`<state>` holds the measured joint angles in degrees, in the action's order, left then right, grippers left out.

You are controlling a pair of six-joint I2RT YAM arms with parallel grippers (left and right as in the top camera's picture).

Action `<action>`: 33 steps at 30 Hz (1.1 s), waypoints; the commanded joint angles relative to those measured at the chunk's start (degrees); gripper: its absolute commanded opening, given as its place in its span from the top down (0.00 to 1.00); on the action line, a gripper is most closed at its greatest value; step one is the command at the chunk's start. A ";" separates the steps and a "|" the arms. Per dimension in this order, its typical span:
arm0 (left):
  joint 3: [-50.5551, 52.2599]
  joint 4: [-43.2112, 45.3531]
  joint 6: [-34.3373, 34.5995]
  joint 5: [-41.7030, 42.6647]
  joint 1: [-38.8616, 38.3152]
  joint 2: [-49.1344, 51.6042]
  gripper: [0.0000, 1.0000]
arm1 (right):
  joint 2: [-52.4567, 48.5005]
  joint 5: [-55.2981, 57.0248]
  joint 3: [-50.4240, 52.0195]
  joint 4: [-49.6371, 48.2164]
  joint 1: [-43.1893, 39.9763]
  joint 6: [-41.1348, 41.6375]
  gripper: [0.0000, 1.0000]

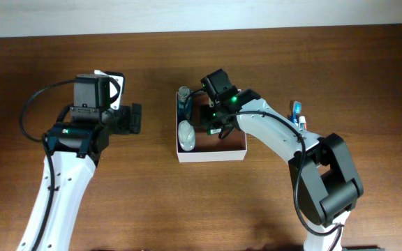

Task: Pack container
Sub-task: 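Open the right gripper to drop the package in the box center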

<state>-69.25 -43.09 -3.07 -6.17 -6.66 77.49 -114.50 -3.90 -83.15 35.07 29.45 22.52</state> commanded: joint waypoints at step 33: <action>-0.20 0.11 -0.92 0.42 0.17 0.28 0.01 | 12.66 1.16 -11.43 13.09 -2.23 -1.31 0.58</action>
<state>-69.25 -43.09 -3.07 -6.17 -6.66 77.49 -109.47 -3.73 -89.32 45.82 28.69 22.39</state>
